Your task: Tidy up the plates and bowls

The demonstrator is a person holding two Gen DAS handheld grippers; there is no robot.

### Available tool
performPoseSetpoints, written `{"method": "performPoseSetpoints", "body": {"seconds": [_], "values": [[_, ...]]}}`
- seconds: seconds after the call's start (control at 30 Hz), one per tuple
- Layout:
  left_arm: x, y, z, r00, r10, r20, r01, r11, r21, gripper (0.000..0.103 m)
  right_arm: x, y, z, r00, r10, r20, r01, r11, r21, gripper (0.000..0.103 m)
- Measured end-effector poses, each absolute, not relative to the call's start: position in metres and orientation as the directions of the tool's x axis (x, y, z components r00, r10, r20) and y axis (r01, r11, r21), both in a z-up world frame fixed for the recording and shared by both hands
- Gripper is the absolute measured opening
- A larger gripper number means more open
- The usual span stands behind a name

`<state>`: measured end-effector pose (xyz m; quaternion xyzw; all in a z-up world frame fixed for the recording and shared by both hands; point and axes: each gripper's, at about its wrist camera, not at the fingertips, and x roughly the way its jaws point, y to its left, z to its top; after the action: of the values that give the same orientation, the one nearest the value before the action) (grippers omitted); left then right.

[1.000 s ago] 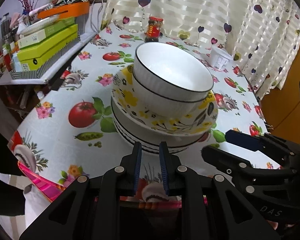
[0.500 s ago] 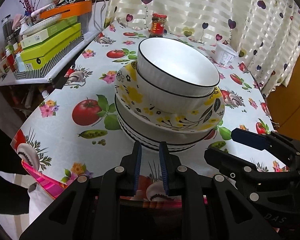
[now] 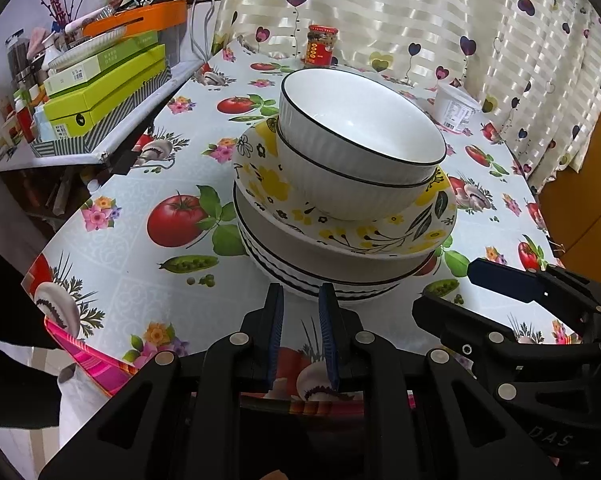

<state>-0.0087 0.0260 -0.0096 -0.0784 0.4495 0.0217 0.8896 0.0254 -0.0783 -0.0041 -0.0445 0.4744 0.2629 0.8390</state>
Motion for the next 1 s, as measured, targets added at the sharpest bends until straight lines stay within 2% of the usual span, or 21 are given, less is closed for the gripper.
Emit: {"method": "performPoseSetpoints", "body": {"seconds": [1.0], "values": [[-0.0089, 0.0267, -0.0101, 0.593, -0.034, -0.805, -0.114, 0.985, -0.126, 0.019, 0.0239, -0.0786, -0.0037, 0.415, 0.404, -0.815, -0.485, 0.856, 0.177, 0.063]]}}
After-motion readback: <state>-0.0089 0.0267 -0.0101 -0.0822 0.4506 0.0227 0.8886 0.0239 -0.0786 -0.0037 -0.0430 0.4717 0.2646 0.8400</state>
